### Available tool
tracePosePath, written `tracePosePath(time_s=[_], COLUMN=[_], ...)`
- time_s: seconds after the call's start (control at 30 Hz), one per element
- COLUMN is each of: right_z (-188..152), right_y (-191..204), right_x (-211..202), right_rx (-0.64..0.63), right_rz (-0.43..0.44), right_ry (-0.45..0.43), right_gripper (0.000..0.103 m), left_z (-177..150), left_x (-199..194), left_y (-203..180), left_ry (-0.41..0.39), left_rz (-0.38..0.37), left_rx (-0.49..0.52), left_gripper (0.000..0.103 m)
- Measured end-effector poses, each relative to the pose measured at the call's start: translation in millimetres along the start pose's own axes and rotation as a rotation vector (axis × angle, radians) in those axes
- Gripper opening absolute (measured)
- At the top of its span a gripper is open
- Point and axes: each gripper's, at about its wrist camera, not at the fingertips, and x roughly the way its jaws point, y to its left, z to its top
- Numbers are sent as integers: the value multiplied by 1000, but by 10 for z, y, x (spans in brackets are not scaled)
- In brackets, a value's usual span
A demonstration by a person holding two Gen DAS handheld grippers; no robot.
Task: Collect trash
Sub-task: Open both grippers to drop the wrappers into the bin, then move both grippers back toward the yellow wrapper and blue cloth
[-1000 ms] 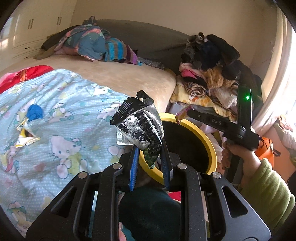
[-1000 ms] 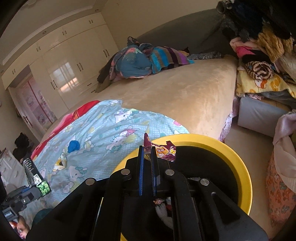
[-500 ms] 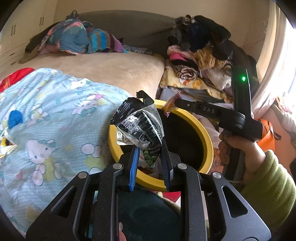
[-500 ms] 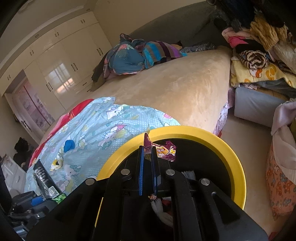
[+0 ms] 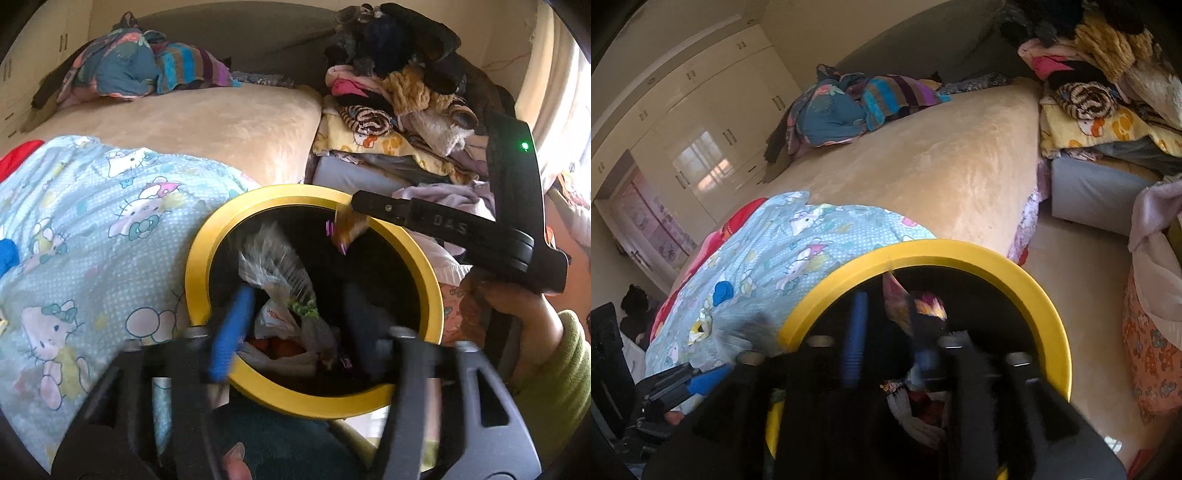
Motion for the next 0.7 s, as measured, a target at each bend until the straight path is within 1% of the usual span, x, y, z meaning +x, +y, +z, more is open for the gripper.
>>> tracePosePath(time_s=[0.07, 0.13, 0.17, 0.23, 0.27, 0.33, 0.5, 0.7], right_z=[-1, -6, -9, -12, -15, -11, 0, 8], right_y=[18, 44, 56, 95, 108, 147, 240, 379], right_x=[2, -1, -2, 1, 1, -16, -48, -54], right_rx=[-19, -30, -32, -47, -54, -69, -95, -131], right_rz=[-17, -35, -37, -40, -45, -54, -47, -32], right_ry=[0, -7, -10, -12, -13, -26, -46, -56], right_gripper=[43, 55, 56, 58, 60, 65, 72, 74], left_z=[-29, -52, -57, -60, -63, -61, -59, -50], left_x=[-38, -90, -112, -162, -192, -240, -404, -616], left_y=[27, 25, 25, 18, 14, 13, 86, 229], left_ry=[-12, -26, -32, -47, -53, -68, -105, -154], left_rz=[-11, 3, 7, 10, 18, 39, 81, 146], left_rx=[-10, -12, -13, -9, -2, 1, -21, -48], left_gripper=[66, 78, 85, 88, 91, 92, 92, 92])
